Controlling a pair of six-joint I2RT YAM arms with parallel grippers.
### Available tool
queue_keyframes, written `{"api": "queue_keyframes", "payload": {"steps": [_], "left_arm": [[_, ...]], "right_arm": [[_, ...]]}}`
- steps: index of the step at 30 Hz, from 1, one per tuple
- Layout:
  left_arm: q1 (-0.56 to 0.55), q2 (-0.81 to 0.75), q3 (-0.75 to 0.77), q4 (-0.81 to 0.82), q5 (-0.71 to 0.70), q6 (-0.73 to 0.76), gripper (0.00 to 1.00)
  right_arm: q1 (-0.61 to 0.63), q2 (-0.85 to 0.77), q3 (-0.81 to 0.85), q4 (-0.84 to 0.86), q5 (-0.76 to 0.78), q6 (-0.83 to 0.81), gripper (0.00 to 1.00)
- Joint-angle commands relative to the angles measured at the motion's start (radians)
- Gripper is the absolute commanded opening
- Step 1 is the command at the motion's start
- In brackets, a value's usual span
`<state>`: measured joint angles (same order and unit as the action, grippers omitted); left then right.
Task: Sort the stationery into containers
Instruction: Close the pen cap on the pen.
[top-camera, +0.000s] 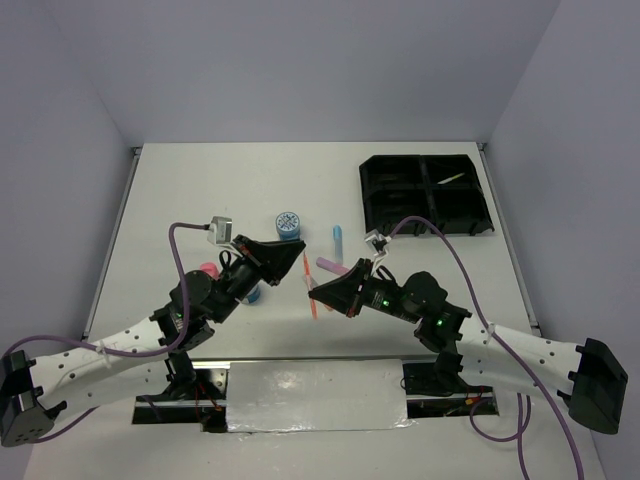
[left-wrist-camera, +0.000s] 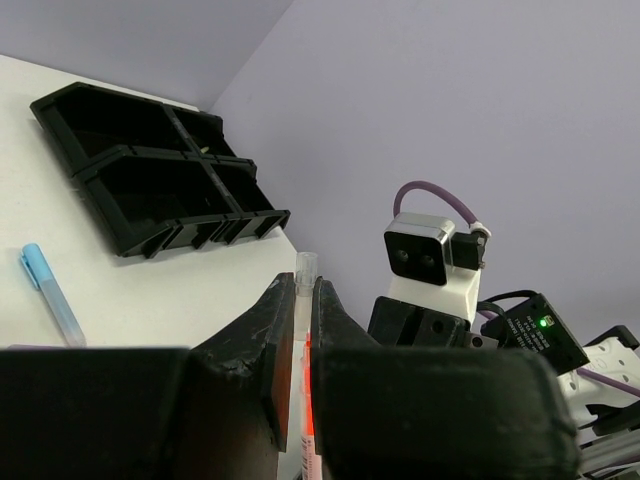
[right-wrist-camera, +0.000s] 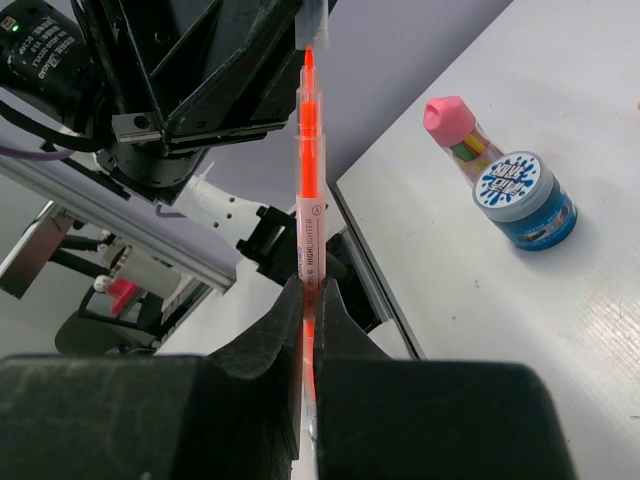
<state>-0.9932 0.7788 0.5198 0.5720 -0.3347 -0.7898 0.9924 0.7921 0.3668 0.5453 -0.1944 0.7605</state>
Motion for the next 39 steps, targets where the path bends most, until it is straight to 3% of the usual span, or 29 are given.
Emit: {"api": "queue_keyframes", "payload": {"steps": [1, 30, 39], "left_arm": [[0.002, -0.001, -0.006, 0.085, 0.014, -0.009, 0.0], [0.004, 0.019, -0.044, 0.132, 0.071, -0.069, 0.0], [0.004, 0.02, -0.081, 0.152, 0.069, -0.109, 0.0]], "right_arm": [[0.011, -0.011, 0.04, 0.025, 0.021, -0.021, 0.0], [0.008, -0.008, 0.118, 0.007, 0.125, -0.098, 0.0], [0.006, 0.01, 0.135, 0.111, 0.161, -0.165, 0.0]]}}
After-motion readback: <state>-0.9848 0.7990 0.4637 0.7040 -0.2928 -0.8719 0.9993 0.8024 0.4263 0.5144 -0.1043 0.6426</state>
